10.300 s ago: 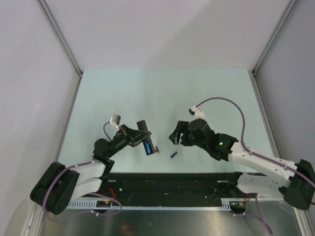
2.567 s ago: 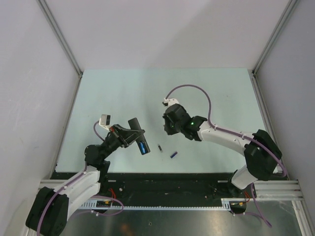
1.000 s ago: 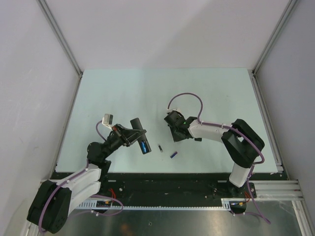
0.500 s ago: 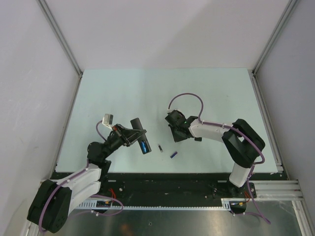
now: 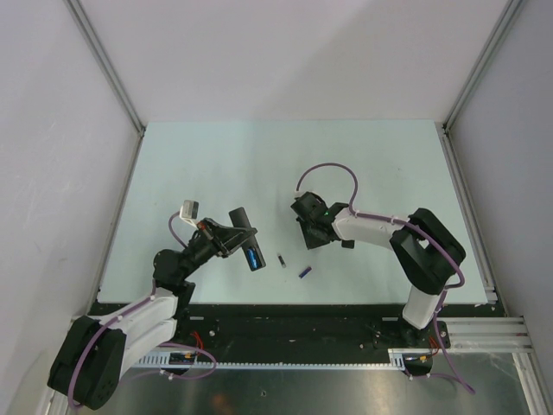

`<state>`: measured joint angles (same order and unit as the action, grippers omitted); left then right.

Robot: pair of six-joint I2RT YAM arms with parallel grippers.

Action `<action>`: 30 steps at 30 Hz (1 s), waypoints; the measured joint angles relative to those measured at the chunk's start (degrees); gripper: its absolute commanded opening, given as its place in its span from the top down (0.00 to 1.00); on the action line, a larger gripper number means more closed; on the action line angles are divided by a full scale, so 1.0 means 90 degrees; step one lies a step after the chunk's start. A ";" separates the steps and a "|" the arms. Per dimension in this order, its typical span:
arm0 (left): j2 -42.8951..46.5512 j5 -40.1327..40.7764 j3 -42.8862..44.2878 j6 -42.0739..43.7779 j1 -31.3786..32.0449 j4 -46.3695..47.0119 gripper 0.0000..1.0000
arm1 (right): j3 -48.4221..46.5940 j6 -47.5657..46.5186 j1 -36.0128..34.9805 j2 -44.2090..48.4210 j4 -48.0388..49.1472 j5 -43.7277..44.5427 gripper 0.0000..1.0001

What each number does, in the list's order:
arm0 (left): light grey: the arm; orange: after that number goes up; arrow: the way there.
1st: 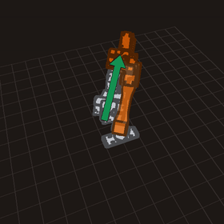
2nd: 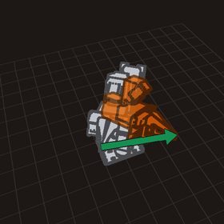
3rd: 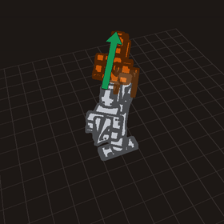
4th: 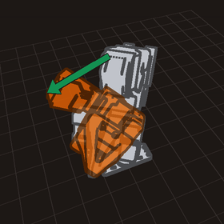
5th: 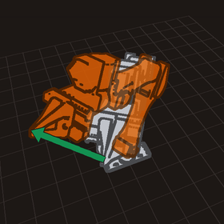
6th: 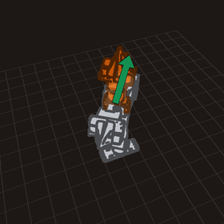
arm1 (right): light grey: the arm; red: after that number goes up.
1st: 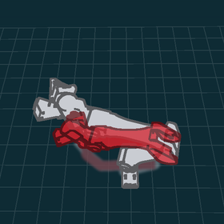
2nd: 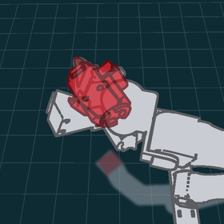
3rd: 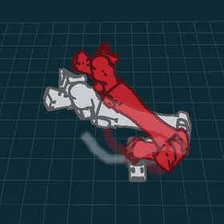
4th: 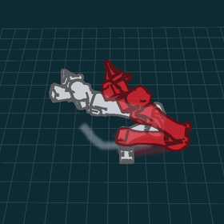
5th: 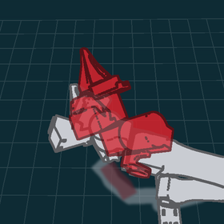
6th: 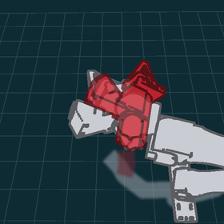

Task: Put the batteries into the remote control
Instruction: Pick up the battery from the center of the board.

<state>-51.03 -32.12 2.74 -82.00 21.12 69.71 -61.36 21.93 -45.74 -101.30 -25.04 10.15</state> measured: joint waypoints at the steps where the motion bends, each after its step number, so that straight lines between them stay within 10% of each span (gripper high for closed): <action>1: 0.0000 0.0000 0.0000 0.0000 0.0000 -0.0002 1.00 | -0.0010 -0.0007 0.0007 -0.0007 0.0000 -0.0015 0.80; 7: 0.0002 0.0000 0.0000 0.0000 0.0000 -0.0002 1.00 | -0.0044 -0.0044 0.0068 -0.0032 -0.0019 -0.0129 1.00; 14: -0.0085 0.0017 0.0000 0.0000 0.0000 0.0010 1.00 | 0.0002 0.0000 -0.0063 0.0219 -0.0163 0.0066 1.00; 30: -0.0741 0.0481 0.0000 0.0000 0.0015 -0.0027 1.00 | 0.2603 -0.0270 -0.2501 0.6462 0.0600 0.1693 1.00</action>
<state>-57.69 -27.79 2.74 -82.00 21.26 69.47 -37.93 19.51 -68.25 -43.13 -19.64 25.39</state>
